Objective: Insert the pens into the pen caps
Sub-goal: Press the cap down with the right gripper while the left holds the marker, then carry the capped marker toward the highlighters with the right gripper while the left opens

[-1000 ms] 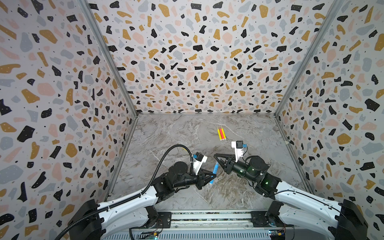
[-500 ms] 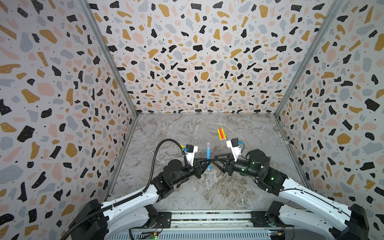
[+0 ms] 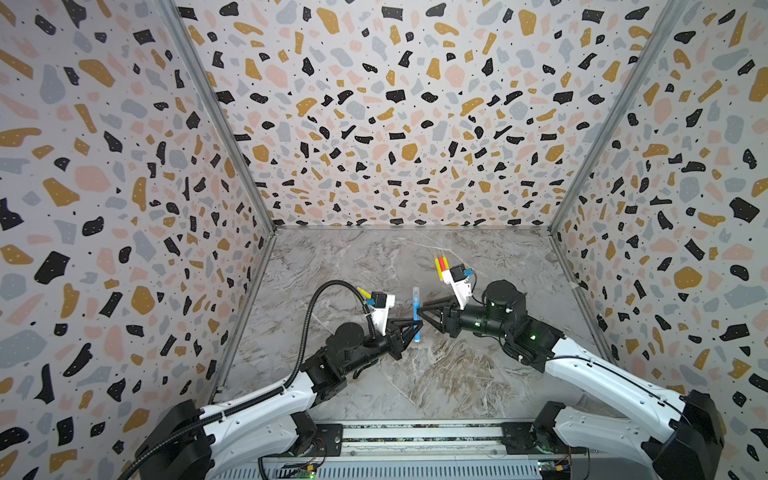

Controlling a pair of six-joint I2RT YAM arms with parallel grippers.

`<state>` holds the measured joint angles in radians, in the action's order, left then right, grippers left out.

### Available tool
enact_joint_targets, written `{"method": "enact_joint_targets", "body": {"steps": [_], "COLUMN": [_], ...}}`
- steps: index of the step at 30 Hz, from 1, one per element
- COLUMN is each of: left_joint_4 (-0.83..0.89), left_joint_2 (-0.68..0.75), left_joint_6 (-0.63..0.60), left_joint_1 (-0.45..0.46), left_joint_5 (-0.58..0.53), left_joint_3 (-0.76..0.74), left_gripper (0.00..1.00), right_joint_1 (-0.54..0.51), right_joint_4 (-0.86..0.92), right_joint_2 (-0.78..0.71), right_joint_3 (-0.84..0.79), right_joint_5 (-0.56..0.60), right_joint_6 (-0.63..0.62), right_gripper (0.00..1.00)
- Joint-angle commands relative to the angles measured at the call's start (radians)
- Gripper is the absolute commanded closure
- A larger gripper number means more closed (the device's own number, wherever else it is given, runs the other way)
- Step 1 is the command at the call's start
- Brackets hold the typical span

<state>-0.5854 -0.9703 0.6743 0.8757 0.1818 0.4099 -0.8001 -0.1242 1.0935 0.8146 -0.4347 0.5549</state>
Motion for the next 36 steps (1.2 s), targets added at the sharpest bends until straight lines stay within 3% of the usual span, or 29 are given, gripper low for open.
{"method": "enact_joint_targets", "body": {"steps": [1,10,17,19,24,26,36], "left_joint_4": [-0.071,-0.073,-0.061,-0.04,0.005,0.028,0.212], "left_joint_2": [0.019,0.026,0.012,0.007,0.018,0.024,0.081], "left_joint_6": [-0.005,-0.008,-0.012,-0.018,-0.022,-0.028,-0.033], "left_joint_1": [0.015,0.021,0.02,0.021,0.021,0.021,0.02], "left_joint_5": [-0.021,-0.032,-0.028,-0.03,-0.059,-0.072,-0.233], "left_joint_3": [-0.001,0.002,0.016,0.021,0.02,0.021,-0.008], "left_gripper": [1.0,1.0,1.0,0.99,0.76,0.71,0.67], "right_joint_1": [0.002,0.002,0.002,0.005,0.024,0.039,0.2], "right_joint_4": [-0.012,-0.025,0.003,0.01,0.019,0.031,0.148], "right_joint_2": [0.014,0.046,0.052,0.059,0.08,0.088,0.213], "right_joint_3": [0.046,0.025,0.033,0.04,0.053,0.06,0.122], "right_joint_5": [-0.028,-0.062,-0.049,-0.035,-0.026,-0.022,-0.025], "right_joint_6": [-0.012,0.007,-0.001,-0.001,0.002,0.0,-0.038], "right_gripper": [0.64,0.71,0.94,0.95,0.95,0.95,0.95]}}
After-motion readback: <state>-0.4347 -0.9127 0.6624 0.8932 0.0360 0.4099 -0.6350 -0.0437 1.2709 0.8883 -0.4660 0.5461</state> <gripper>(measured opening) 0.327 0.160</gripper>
